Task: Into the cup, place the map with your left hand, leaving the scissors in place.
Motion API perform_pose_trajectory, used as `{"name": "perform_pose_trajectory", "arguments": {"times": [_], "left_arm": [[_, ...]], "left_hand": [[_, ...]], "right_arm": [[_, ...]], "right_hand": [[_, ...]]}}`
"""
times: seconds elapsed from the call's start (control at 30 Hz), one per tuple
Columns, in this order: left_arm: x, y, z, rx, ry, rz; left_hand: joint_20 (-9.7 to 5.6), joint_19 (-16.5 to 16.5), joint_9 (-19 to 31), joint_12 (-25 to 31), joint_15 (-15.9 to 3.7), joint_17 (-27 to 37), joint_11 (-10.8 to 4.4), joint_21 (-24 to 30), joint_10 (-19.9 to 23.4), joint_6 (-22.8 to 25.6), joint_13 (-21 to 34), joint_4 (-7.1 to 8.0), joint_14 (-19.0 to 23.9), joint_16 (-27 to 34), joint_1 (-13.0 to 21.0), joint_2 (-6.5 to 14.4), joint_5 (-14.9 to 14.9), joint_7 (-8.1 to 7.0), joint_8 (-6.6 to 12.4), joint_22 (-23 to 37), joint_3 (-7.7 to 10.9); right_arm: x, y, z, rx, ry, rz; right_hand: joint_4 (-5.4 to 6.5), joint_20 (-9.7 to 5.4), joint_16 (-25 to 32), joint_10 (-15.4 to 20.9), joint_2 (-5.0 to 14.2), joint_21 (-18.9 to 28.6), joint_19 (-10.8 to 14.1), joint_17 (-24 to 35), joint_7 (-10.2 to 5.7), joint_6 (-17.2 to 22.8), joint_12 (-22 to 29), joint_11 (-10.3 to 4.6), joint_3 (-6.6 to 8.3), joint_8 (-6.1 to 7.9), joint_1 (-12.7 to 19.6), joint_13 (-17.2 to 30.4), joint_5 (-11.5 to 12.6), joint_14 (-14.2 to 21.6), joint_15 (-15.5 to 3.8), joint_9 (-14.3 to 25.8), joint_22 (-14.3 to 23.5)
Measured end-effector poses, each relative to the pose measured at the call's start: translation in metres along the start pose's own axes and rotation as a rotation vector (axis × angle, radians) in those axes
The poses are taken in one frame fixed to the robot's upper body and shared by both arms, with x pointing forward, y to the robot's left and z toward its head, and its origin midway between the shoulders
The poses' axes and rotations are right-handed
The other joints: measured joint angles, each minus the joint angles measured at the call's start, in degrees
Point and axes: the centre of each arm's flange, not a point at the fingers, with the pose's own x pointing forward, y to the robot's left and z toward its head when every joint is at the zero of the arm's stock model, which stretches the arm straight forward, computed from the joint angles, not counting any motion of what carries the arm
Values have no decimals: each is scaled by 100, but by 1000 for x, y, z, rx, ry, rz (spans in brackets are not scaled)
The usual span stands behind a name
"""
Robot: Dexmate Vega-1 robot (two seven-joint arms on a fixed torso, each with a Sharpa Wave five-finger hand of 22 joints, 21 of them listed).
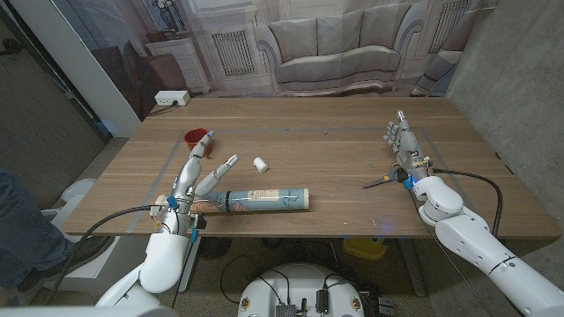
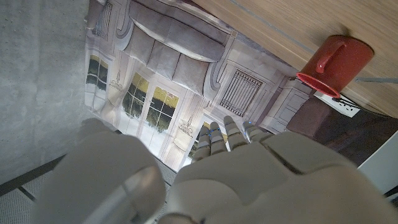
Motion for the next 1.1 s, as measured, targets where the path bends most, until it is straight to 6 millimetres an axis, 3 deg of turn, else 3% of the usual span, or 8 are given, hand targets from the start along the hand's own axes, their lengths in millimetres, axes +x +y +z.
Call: {"name": "perform_pose_trajectory", "arguments": {"times": [0.9, 1.1], "left_arm": [[-7, 4, 13, 186, 14, -24], [-8, 2, 15, 235, 13, -30]], "left_hand": [[0, 61, 0, 0, -5, 0, -21, 0, 64, 125, 0, -23, 57, 0, 82, 22, 22, -20, 0, -13, -24], [20, 85, 0, 1, -25, -6, -112, 0, 157, 247, 0, -40, 119, 0, 152, 13, 21, -62, 0, -13, -41]], "right_arm": [[9, 9, 7, -3, -5, 12], [10, 9, 7, -2, -5, 11]], "right_hand": [[0, 0, 0, 0, 45, 0, 0, 0, 0, 0, 0, 0, -48, 0, 44, 6, 0, 0, 0, 0, 0], [0, 0, 0, 0, 45, 0, 0, 0, 0, 0, 0, 0, -47, 0, 44, 5, 0, 0, 0, 0, 0]]}}
